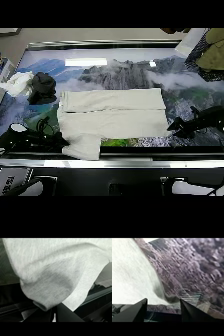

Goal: Fold the clothes and pants, and hang the long-sleeved shirts on hangers.

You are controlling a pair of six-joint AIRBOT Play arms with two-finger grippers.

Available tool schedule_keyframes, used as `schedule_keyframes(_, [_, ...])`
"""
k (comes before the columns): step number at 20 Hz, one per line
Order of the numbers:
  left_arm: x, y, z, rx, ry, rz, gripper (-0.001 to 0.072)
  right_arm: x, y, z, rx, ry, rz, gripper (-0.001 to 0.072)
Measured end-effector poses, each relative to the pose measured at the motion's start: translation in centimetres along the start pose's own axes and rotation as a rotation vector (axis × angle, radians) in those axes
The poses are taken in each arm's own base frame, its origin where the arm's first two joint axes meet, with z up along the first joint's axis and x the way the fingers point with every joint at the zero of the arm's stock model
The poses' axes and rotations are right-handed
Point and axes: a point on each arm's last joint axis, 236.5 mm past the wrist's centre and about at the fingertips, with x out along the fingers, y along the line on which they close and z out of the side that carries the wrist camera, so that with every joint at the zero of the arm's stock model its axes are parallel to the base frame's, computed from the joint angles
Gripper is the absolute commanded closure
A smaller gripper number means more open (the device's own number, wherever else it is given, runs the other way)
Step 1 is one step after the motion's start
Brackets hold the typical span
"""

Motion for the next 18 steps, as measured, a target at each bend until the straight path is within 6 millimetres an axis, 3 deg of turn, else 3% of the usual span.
schedule_keyframes(2, [0.0,0.0,0.0,0.000,0.000,0.000,0.0690,0.6,0.6,0.0,-0.020,0.008,-0.002,0.0241])
schedule_keyframes(3, [0.0,0.0,0.0,0.000,0.000,0.000,0.0690,1.0,1.1,0.1,-0.036,0.008,-0.004,0.0330])
schedule_keyframes(4, [0.0,0.0,0.0,0.000,0.000,0.000,0.0690,1.3,1.4,0.2,-0.053,0.003,-0.013,0.0520])
schedule_keyframes(5, [0.0,0.0,0.0,-0.001,-0.001,0.000,0.0690,1.7,1.6,0.4,-0.068,-0.003,-0.024,0.0639])
schedule_keyframes(6, [0.0,0.0,0.0,-0.004,-0.001,0.000,0.0690,2.0,1.7,0.4,-0.082,-0.003,-0.036,0.0676])
schedule_keyframes(9, [-0.1,-0.1,0.0,-0.009,-0.005,0.000,0.0690,1.9,2.6,0.4,-0.106,-0.013,-0.036,0.0677])
schedule_keyframes(12, [-0.9,-0.4,0.1,-0.025,-0.033,-0.002,0.0691,0.6,3.7,-0.5,-0.127,-0.020,-0.029,0.0677])
schedule_keyframes(18, [-5.0,-1.7,-1.6,-0.024,-0.138,0.058,0.0692,-3.7,3.8,-4.6,-0.121,-0.007,-0.113,0.0677])
